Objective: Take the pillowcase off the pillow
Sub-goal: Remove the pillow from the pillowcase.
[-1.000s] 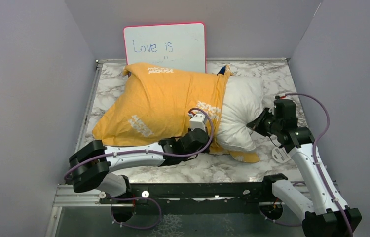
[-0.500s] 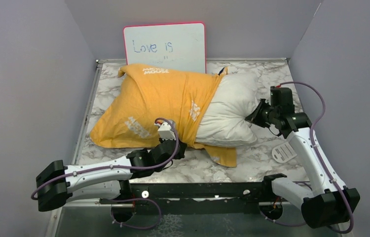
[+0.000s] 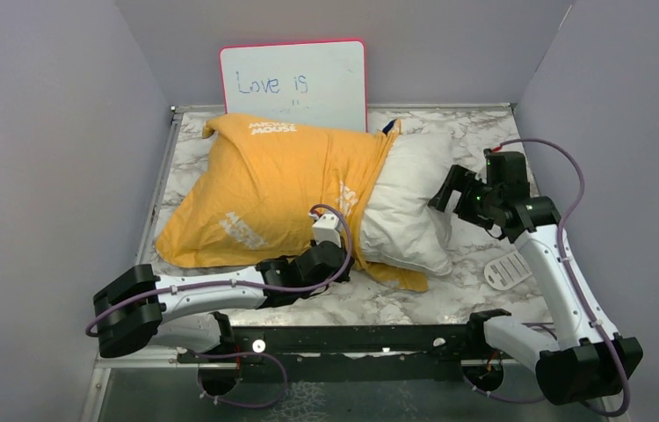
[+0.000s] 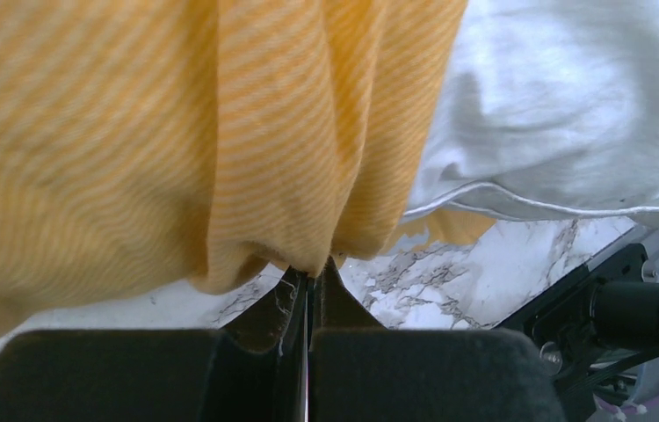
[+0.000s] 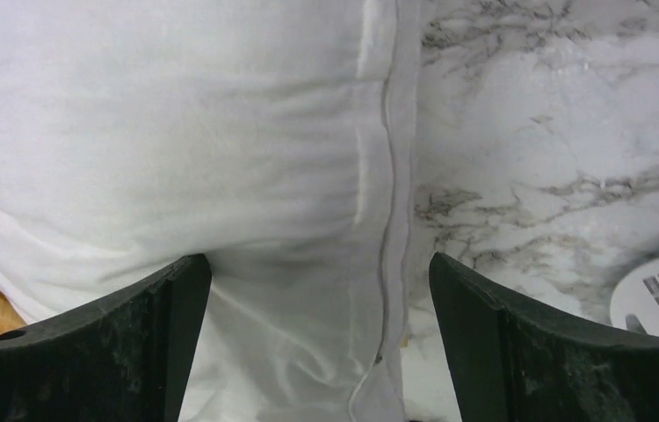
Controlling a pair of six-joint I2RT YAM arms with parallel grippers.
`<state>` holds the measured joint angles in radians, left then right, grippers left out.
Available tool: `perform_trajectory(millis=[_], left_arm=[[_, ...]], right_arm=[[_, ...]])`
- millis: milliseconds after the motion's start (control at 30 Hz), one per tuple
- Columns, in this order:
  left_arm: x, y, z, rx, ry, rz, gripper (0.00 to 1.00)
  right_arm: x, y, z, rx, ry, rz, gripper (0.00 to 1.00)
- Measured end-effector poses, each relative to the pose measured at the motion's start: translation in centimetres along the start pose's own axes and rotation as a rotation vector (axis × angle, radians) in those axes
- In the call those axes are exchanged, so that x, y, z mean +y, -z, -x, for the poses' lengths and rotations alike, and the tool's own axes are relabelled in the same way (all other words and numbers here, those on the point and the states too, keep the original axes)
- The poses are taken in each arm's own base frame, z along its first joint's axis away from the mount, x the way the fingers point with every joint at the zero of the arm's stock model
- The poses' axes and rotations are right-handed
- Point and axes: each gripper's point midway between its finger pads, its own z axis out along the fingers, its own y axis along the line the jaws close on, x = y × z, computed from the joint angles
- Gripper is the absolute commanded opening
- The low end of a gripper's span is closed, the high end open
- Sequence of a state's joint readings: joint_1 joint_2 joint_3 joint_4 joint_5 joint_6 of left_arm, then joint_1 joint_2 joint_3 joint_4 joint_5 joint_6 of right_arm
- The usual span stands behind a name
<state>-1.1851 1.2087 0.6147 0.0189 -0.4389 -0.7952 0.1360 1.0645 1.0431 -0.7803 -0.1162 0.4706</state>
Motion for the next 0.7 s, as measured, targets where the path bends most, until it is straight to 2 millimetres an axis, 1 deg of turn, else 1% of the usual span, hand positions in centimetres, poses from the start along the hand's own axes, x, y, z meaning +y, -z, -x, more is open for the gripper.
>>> perform_trajectory(millis=[67, 133, 167, 267, 300, 367, 433, 467, 500, 533, 567, 600, 633, 700], left_arm=[[-0.4, -0.3, -0.1, 0.009, -0.006, -0.013, 0.00], [-0.7, -0.3, -0.3, 0.016, -0.010, -0.023, 0.00], [-0.7, -0.3, -0.3, 0.019, -0.012, -0.026, 0.00], [-0.8, -0.3, -0.3, 0.021, -0.013, -0.031, 0.00], [-0.8, -0.3, -0.4, 0.022, -0.015, -0.032, 0.00], [-0.8, -0.3, -0.4, 0.023, -0.018, -0.033, 0.00], [-0.8, -0.3, -0.4, 0.025, -0.023, -0.032, 0.00], [-0.8, -0.3, -0.4, 0.027, -0.029, -0.032, 0.00], [-0.8, -0.3, -0.4, 0.030, -0.032, -0.031, 0.00], [-0.8, -0.2, -0.3, 0.032, -0.036, -0.029, 0.00], [-0.8, -0.2, -0.3, 0.034, -0.039, -0.027, 0.00], [-0.8, -0.1, -0.3, 0.037, -0.042, -0.023, 0.00], [-0.7, -0.1, -0.3, 0.042, -0.045, -0.017, 0.00], [-0.2, 0.2, -0.3, 0.045, -0.049, 0.006, 0.00]], right_arm=[[-0.4, 0.6, -0.6, 0.008, -0.014, -0.020, 0.99], [-0.5, 1.1, -1.7, 0.019, -0.028, -0.002, 0.99], [-0.4, 1.3, -2.6, 0.028, -0.037, 0.023, 1.00], [0.5, 1.9, -6.4, 0.075, -0.057, 0.157, 1.00], [1.1, 1.9, -7.8, 0.103, -0.065, 0.225, 0.97], [2.1, 1.6, -9.5, 0.151, -0.086, 0.320, 0.80], [2.8, 0.5, -11.1, 0.228, -0.120, 0.390, 0.64], [2.9, 0.0, -11.6, 0.258, -0.136, 0.400, 0.57], [2.7, -0.6, -12.0, 0.286, -0.156, 0.390, 0.48], [2.5, -1.0, -12.1, 0.301, -0.173, 0.372, 0.35], [2.3, -1.3, -11.9, 0.299, -0.184, 0.349, 0.19], [2.0, -1.6, -11.3, 0.276, -0.183, 0.316, 0.13], [1.7, -1.7, -10.5, 0.248, -0.177, 0.290, 0.10], [1.2, -1.9, -7.6, 0.137, -0.172, 0.204, 0.02]])
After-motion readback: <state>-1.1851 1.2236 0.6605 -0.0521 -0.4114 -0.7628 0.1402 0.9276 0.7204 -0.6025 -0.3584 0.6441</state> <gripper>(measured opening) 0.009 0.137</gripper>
